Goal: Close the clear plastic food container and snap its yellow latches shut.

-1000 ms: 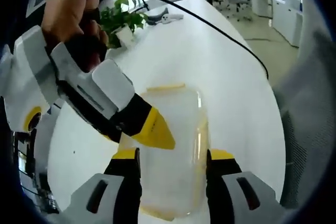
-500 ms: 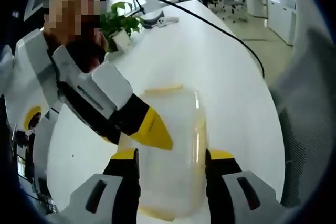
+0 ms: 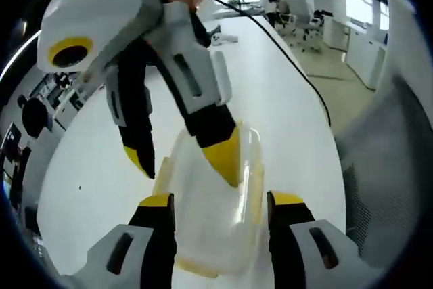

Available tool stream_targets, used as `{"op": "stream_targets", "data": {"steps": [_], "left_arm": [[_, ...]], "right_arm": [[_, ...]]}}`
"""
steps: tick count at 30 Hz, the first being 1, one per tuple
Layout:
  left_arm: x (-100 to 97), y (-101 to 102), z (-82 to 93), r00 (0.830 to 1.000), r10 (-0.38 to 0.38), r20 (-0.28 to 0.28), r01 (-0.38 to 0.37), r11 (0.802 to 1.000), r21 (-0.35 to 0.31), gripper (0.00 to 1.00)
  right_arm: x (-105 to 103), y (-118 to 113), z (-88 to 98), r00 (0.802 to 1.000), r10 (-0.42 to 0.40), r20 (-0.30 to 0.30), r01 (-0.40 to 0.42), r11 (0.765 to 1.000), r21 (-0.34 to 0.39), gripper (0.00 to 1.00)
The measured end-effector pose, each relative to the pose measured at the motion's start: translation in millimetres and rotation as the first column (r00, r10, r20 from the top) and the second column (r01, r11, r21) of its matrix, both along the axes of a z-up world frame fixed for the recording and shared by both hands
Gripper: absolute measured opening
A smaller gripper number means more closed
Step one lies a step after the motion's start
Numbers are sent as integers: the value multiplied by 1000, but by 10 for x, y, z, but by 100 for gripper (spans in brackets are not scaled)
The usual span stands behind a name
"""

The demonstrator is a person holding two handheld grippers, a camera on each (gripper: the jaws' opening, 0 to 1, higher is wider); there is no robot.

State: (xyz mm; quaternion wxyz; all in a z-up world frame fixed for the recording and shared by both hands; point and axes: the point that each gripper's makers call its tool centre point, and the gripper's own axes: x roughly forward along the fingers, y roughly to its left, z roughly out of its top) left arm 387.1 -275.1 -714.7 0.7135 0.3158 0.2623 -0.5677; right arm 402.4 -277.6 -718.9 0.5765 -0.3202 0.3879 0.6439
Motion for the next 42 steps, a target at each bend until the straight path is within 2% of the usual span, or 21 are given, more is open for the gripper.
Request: {"op": "stream_targets", "data": {"steps": [2,4,6,7,11,14,15,18,20,22,24,25,33,37,42], "left_arm": [[41,70,18,998,21,-53,-21,1000,-9,59],[53,136,-7,997,11,-81,-10,1000,16,63],[83,211,-46,998,-47,-53,50,997,67,66],[104,245,-68,997,-42,-61,47,996,82,67],[195,280,-101,997,-40,-61,46,993,109,69],[200,260,-154,996,-55,-68,63,991,121,71],[188,239,-176,995,-82,-62,89,989,123,71],[192,224,-220,995,-79,-68,87,987,132,72],[135,215,-273,991,-88,-98,101,985,139,72],[137,236,-325,991,-95,-89,109,979,170,73],[148,248,-328,992,-99,-75,111,979,173,72],[156,255,-324,993,-92,-74,104,979,174,72],[102,417,-322,992,-103,-71,113,982,152,72],[52,608,-326,991,-112,-75,124,979,165,72],[6,876,-330,990,-114,-78,127,975,185,72]], "right_arm": [[-36,-43,-10,1000,-1,7,1,1000,-1,62],[-46,-70,-12,1000,-7,26,7,1000,1,61],[-84,-119,-29,1000,-3,29,4,1000,-10,57],[-102,-141,-42,999,-8,35,9,1000,-10,58],[-127,-217,-81,998,-30,57,31,999,-9,67],[-136,-338,-159,996,-31,88,36,998,-53,79],[-137,-350,-169,995,-34,89,39,998,-54,82],[-127,-392,-216,994,-50,97,57,996,-70,80],[-129,-406,-282,993,-41,110,52,994,-92,82],[-128,-412,-350,992,-31,118,44,993,-113,78],[-39,-389,-339,987,-42,158,59,992,-109,73],[-55,-356,-326,989,-57,139,71,993,-98,73],[-129,-199,-329,989,-39,140,55,993,-109,72],[-176,-48,-322,989,-52,137,63,994,-84,72],[-227,248,-320,988,-57,141,66,996,-60,72]]}}
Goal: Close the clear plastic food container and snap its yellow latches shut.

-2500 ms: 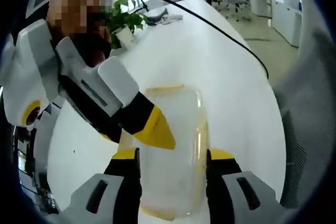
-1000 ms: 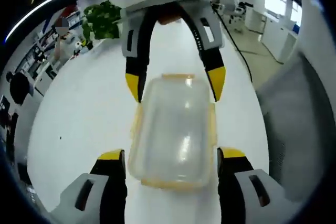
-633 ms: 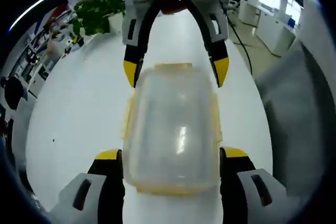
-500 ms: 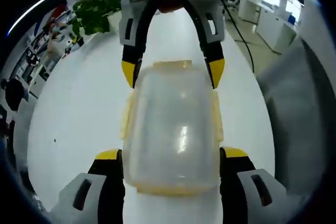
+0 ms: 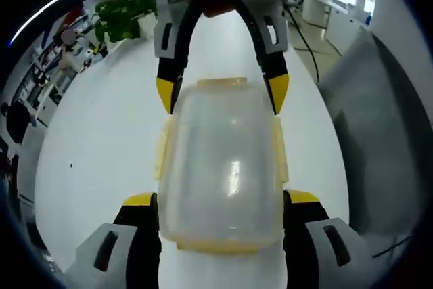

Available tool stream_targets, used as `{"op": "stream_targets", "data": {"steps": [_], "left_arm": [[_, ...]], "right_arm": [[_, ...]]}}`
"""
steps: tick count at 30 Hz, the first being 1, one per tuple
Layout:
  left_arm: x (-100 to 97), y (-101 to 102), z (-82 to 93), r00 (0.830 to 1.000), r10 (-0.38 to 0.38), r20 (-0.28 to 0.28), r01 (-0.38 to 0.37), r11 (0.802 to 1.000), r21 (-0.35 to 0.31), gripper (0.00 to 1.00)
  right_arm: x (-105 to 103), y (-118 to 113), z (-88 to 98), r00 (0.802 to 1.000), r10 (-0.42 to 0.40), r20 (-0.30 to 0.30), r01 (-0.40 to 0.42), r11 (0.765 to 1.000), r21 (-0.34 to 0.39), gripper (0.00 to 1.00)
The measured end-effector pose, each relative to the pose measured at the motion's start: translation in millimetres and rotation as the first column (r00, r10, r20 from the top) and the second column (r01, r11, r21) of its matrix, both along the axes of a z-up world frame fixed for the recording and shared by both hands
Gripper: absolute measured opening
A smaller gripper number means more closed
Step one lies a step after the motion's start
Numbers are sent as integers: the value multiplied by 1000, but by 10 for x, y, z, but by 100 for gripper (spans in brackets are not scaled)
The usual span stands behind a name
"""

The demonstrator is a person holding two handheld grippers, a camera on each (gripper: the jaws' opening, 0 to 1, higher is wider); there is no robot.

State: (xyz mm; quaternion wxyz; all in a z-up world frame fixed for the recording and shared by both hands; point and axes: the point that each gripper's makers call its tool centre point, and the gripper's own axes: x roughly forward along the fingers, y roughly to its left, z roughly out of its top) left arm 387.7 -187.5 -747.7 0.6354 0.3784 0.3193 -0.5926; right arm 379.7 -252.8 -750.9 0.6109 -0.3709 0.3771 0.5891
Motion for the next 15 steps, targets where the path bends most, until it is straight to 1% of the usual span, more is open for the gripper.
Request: {"op": "stream_targets", "data": {"steps": [6,12,15], "left_arm": [[-52,303,-5,1000,16,-3,-16,1000,4,72],[-99,634,-20,1000,24,-15,-23,1000,18,73],[-113,757,-31,999,24,-21,-23,999,28,74]], "right_arm": [[-45,300,-3,1000,16,4,-16,1000,-5,72],[-88,627,-4,1000,31,4,-31,999,10,72],[-98,761,-6,999,38,3,-38,999,12,72]]}}
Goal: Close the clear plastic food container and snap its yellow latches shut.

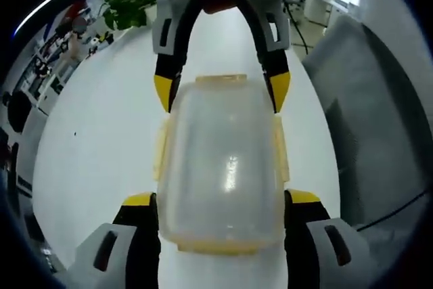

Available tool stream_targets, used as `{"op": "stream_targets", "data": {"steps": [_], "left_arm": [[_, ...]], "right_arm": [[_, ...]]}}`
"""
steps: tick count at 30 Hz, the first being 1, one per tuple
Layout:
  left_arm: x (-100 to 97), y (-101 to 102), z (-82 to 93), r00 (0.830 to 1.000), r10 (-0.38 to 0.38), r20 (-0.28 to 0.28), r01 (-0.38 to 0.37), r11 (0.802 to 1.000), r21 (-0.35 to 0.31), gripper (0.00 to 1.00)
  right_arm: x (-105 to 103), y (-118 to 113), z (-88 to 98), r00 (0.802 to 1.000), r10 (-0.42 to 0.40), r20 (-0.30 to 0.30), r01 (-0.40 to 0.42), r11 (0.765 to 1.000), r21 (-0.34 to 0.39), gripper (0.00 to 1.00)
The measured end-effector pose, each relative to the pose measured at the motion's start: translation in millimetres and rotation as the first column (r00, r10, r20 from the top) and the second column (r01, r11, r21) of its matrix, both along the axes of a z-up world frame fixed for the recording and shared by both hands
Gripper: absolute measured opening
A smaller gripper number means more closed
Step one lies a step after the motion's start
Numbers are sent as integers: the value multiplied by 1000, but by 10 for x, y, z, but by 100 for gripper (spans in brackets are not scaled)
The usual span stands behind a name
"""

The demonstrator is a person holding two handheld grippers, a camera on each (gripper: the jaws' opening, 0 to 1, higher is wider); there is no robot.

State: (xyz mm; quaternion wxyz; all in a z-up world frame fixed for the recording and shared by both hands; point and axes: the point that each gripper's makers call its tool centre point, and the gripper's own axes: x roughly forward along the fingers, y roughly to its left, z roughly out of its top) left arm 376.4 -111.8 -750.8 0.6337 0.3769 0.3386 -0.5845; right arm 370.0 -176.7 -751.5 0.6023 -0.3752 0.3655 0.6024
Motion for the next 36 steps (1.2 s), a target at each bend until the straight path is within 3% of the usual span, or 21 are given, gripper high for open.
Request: {"op": "stream_targets", "data": {"steps": [10,36], "left_arm": [[94,291,-7,1000,-6,-7,6,1000,-7,74],[966,300,-53,999,-31,-43,31,999,11,77]], "right_arm": [[93,280,-2,1000,1,5,-1,1000,4,72],[974,354,-36,1000,-4,-22,5,1000,13,75]]}}
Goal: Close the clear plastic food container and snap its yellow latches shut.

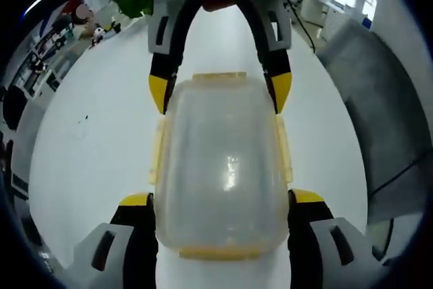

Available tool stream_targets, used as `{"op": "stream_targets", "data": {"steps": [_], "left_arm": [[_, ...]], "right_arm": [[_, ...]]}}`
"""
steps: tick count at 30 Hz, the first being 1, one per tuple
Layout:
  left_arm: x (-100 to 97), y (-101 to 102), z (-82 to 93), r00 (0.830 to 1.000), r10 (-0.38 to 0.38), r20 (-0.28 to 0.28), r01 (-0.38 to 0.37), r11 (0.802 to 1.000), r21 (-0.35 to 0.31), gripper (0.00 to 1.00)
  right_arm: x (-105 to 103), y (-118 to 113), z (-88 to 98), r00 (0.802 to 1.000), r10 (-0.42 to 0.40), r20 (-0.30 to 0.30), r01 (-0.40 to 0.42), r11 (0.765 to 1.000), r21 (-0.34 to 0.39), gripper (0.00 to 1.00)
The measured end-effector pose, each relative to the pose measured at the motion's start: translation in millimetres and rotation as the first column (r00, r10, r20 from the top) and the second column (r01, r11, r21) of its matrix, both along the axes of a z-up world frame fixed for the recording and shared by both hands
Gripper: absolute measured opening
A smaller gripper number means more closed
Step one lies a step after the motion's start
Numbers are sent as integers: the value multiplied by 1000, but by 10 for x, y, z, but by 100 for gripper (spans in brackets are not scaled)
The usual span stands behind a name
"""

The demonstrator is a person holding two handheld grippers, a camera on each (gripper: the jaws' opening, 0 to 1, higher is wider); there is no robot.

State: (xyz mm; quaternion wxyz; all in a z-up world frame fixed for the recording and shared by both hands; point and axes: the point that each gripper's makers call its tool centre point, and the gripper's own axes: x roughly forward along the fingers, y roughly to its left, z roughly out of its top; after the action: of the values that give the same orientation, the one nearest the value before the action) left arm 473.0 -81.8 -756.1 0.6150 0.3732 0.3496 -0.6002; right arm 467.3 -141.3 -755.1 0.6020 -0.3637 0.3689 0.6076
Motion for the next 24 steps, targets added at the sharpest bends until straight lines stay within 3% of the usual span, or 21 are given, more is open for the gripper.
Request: {"op": "stream_targets", "data": {"steps": [5,9,24], "left_arm": [[137,4,-14,1000,-1,-3,1,1000,18,78],[123,-1,-32,1000,-5,-25,6,1000,22,79],[79,5,-22,999,25,-23,-25,1000,15,81]], "right_arm": [[124,7,-13,1000,-3,-2,3,1000,-3,75],[110,13,-26,1000,3,-15,-3,1000,2,77],[88,35,-10,1000,-4,-11,4,1000,26,79]]}}
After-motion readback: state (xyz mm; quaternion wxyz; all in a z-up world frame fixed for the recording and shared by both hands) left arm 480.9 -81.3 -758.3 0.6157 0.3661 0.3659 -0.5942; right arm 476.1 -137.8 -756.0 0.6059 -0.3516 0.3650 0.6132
